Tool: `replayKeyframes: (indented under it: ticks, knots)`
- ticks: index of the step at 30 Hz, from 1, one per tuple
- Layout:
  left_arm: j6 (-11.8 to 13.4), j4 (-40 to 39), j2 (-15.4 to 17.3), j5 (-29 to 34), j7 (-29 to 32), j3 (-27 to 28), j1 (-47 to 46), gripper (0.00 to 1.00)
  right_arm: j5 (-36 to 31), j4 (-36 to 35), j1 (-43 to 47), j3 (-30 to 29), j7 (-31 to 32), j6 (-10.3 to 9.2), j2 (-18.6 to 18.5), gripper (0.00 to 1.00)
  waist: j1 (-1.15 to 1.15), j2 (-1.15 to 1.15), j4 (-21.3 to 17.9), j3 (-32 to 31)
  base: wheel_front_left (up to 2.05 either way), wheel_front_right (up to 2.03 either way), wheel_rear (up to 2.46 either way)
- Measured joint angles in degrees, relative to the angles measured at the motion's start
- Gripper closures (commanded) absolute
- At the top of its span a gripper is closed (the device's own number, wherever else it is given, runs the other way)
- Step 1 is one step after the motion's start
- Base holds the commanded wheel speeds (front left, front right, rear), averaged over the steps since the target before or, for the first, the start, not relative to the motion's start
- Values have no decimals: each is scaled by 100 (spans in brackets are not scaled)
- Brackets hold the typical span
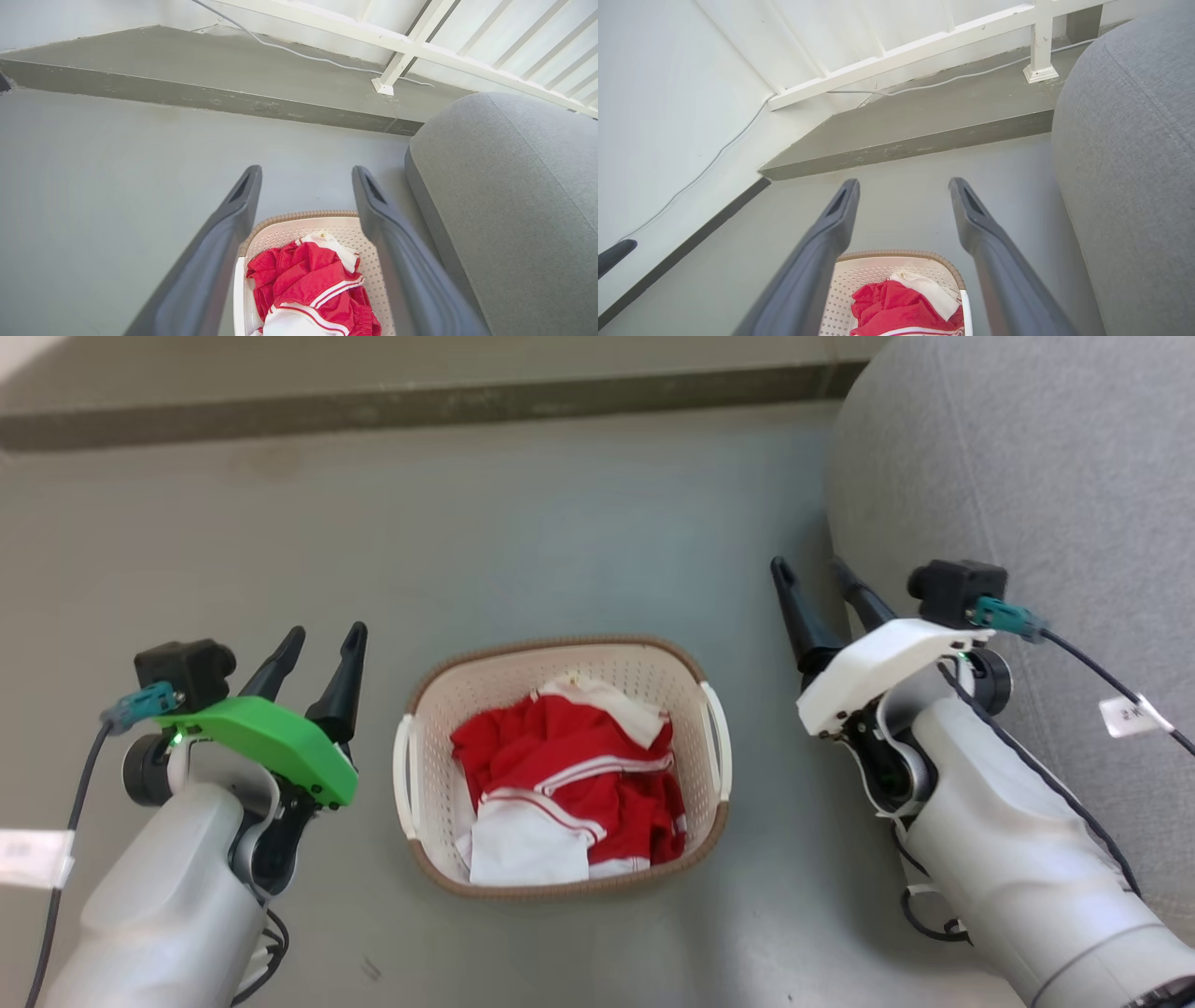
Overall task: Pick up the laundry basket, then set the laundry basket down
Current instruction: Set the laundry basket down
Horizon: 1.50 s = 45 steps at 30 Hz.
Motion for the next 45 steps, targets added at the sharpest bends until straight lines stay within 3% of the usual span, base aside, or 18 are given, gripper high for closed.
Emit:
replayKeyframes:
  ticks: [11,22,31,45]
  knots:
    - [44,-722,-44,509,0,978,810,0,-740,-1262,824,-829,-1,-100,-169,0,0,0,38,-893,0,0,0]
    - [313,-1959,-2,1524,-16,1845,1310,0,-1537,-2015,1588,-1037,-1,-299,-266,0,0,0,60,-1373,0,0,0]
    - [509,-2405,-93,2118,-16,2075,2039,0,-1800,-2386,1972,-1216,-1,-369,-241,0,0,0,99,-1460,0,0,0]
    - [511,-2797,-359,2474,-16,2382,2586,0,-2040,-2672,2317,-1467,-1,-366,-121,0,0,0,129,-1479,0,0,0]
